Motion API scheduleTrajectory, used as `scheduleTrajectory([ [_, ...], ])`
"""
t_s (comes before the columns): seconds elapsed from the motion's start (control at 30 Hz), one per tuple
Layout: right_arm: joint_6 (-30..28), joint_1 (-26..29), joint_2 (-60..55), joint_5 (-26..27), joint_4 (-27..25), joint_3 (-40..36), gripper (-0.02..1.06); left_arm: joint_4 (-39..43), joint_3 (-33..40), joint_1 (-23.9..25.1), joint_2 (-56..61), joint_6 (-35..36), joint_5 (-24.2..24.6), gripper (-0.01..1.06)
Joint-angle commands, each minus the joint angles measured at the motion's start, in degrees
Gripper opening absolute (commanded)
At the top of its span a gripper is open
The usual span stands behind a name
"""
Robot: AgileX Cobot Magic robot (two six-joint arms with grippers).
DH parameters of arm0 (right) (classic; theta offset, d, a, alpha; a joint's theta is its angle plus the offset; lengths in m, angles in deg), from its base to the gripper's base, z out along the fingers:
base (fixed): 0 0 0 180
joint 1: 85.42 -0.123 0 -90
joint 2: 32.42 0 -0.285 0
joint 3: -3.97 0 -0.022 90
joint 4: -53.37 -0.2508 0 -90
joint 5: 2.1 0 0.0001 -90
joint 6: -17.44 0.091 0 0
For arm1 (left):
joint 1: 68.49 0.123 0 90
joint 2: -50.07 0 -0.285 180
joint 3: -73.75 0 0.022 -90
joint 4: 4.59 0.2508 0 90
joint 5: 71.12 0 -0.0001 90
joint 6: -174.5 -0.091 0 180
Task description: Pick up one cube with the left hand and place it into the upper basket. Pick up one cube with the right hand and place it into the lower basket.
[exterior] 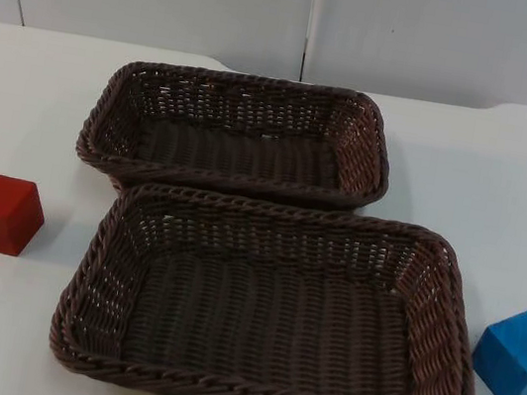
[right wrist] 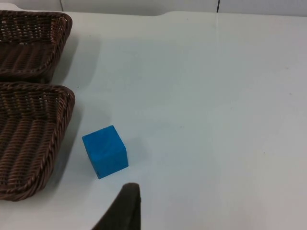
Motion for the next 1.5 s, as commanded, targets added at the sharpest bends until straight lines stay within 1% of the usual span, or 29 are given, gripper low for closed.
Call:
scheduleTrajectory([
  [0.0, 0.0, 0.3, 0.2, 0.4, 0.3, 0.0, 1.05, -1.0, -0.3, 0.2, -0.2, 0.3, -1.6, 0.99],
  [0.2, 0.0, 0.3, 0.2, 0.4, 0.3, 0.0, 1.05, -1.0, -0.3, 0.2, -0.2, 0.3, -3.0, 0.99],
  [0.37, 0.0, 0.3, 0.2, 0.4, 0.3, 0.0, 1.05, -1.0, -0.3, 0.2, -0.4, 0.3, -2.9, 0.99],
  [0.5, 0.0, 0.3, 0.2, 0.4, 0.3, 0.0, 1.05, -1.3, -0.8, 0.2, -2.8, 0.3, -2.6, 0.99],
  [0.63, 0.0, 0.3, 0.2, 0.4, 0.3, 0.0, 1.05, -2.2, -3.6, 0.2, -9.9, 0.3, -2.6, 0.99],
  [0.67, 0.0, 0.3, 0.2, 0.4, 0.3, 0.0, 1.05, -2.2, -3.6, 0.2, -9.9, 0.3, -2.6, 0.99],
  [0.8, 0.0, 0.3, 0.2, 0.4, 0.3, 0.0, 1.05, -3.6, -7.4, 0.2, -19.5, 0.3, -2.6, 0.99],
  [0.9, 0.0, 0.3, 0.2, 0.4, 0.3, 0.0, 1.05, -4.1, -8.3, 0.2, -22.2, 0.3, -2.6, 0.99],
  [1.07, 0.0, 0.3, 0.2, 0.4, 0.2, 0.0, 1.05, -8.0, -10.4, 0.2, -29.3, -0.4, -2.6, 0.99],
  [1.2, 0.0, 0.3, 0.2, 0.4, 0.2, 0.0, 1.05, -12.6, -10.6, 0.2, -35.5, -4.2, -3.4, 0.99],
  [1.23, 0.0, 0.3, 0.2, 0.4, 0.2, 0.0, 1.05, -12.6, -10.6, 0.2, -35.5, -4.2, -3.4, 0.99],
  [1.37, 0.0, 0.3, 0.2, 0.4, 0.2, 0.0, 1.05, -18.1, -10.6, 0.2, -40.9, -8.6, -5.9, 0.99],
  [1.4, 0.0, 0.3, 0.2, 0.4, 0.2, 0.0, 1.05, -18.1, -10.6, 0.2, -40.9, -8.6, -5.9, 0.99],
  [1.47, 0.0, 0.3, 0.2, 0.4, 0.2, 0.0, 1.05, -22.0, -10.6, 0.2, -43.6, -11.8, -7.2, 0.99],
])
